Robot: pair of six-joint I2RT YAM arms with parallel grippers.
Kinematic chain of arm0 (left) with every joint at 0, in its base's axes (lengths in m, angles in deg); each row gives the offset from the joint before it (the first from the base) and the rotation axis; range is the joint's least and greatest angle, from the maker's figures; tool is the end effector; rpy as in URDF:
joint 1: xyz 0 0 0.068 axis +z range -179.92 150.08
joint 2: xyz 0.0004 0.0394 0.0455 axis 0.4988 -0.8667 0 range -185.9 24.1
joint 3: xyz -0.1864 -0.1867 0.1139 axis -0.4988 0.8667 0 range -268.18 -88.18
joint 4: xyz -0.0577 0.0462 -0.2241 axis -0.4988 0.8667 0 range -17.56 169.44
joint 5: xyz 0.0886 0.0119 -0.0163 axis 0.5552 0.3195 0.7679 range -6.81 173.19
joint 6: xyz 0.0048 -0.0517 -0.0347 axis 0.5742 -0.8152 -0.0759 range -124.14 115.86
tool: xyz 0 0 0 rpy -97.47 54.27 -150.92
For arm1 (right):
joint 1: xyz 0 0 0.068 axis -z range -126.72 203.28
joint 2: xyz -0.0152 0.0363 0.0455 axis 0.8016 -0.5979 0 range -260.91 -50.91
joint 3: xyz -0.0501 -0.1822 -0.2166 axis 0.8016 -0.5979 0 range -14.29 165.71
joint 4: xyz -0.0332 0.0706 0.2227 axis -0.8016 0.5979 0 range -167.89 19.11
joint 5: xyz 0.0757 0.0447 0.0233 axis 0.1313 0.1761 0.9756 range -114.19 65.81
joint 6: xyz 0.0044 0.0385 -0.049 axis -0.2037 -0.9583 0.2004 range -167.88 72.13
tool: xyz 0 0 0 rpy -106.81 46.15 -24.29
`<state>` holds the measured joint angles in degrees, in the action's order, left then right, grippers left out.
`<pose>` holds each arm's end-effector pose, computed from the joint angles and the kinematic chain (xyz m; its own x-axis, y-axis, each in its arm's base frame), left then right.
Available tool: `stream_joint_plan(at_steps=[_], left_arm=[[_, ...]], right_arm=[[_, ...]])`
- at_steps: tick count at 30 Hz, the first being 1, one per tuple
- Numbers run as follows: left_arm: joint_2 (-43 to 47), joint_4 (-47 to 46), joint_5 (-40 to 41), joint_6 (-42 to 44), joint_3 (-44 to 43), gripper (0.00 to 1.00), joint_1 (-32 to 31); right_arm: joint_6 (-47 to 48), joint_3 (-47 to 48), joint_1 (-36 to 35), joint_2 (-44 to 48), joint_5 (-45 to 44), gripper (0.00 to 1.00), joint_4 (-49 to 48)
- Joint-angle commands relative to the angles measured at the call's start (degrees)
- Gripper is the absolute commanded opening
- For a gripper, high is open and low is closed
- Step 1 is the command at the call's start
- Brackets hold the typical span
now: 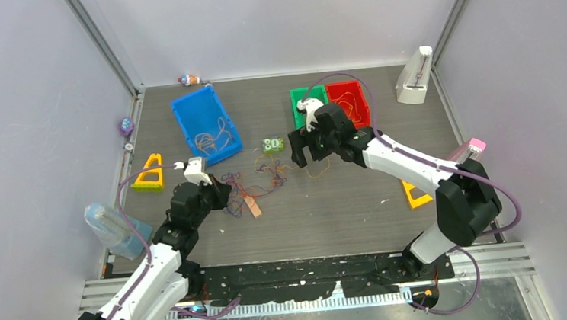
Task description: Untangle the cables
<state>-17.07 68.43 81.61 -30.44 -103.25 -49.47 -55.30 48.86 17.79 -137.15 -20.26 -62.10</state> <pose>0.1356 -0.0495 0.2096 -0.4765 -0.3008 -0.8261 0.1645 0.8925 -0.4199 0.2587 0.1885 0.2857 -0.5872 -0.2603 -0.7664 -0.5513 0.8219 0.1432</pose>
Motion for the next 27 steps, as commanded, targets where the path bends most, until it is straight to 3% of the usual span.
stream_joint_plan(at_steps=[1, 27], left_arm=[[0.09, -1.21, 0.01, 0.89, -0.86, 0.00, -0.31], [-2.71, 0.67, 2.09, 0.08, -2.53, 0.00, -0.31]], right_arm=[[4.06, 3.99, -1.77, -2.99, 0.29, 0.98, 0.43], [12.33, 5.00, -6.24, -12.52, 2.50, 0.97, -2.22]])
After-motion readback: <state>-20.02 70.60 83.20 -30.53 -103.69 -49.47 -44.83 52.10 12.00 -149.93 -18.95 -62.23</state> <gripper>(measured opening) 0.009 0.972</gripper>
